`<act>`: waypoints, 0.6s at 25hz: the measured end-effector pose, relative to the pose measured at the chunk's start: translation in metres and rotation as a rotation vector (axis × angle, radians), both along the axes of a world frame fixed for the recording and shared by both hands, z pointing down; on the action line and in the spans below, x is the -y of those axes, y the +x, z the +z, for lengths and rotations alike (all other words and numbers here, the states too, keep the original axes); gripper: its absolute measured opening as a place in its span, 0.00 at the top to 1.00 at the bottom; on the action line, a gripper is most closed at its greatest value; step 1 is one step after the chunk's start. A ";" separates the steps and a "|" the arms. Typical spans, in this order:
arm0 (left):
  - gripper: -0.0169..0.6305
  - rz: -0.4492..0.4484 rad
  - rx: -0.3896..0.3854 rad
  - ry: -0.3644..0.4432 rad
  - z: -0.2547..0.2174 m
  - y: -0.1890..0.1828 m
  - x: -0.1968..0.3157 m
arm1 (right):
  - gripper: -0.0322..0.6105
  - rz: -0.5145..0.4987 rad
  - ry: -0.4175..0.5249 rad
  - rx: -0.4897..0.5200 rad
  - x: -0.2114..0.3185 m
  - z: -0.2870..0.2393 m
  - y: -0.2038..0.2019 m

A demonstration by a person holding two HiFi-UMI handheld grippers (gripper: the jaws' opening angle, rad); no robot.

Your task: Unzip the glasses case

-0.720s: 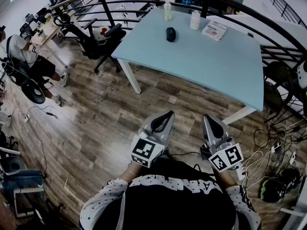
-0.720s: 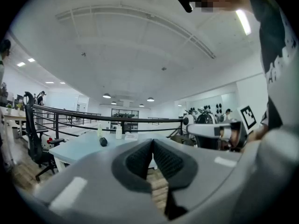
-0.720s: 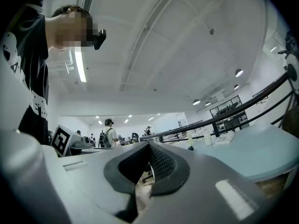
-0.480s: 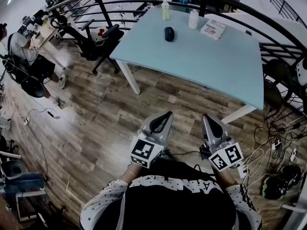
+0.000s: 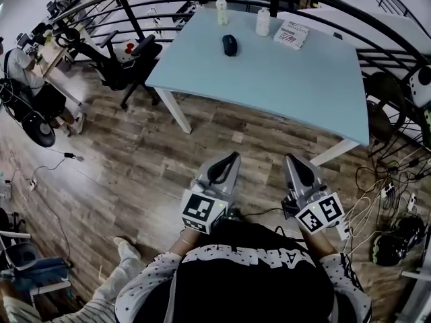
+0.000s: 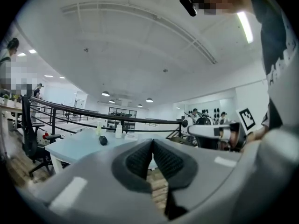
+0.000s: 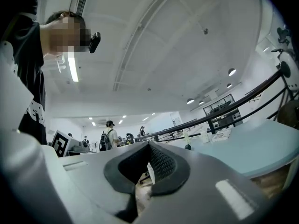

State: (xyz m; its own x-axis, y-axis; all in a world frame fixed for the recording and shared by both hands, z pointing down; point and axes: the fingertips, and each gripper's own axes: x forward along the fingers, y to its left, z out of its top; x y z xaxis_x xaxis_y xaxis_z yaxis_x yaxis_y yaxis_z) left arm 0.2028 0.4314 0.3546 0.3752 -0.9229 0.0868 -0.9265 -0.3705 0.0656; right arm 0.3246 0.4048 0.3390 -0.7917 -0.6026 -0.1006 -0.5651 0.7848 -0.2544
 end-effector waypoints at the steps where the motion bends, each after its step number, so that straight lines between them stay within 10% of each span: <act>1: 0.97 0.000 -0.002 -0.004 0.002 -0.004 0.002 | 0.95 0.002 0.000 -0.001 0.002 0.001 -0.004; 15: 0.97 -0.031 -0.073 -0.011 0.014 -0.072 0.023 | 0.95 0.032 -0.008 -0.039 0.034 0.001 -0.055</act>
State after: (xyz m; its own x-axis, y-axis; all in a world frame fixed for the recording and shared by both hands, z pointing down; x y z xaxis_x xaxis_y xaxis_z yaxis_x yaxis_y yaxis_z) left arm 0.1304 0.4086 0.3685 0.3526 -0.9331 0.0701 -0.9299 -0.3411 0.1375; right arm 0.2695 0.3709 0.3403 -0.7754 -0.6281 -0.0653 -0.5992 0.7645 -0.2378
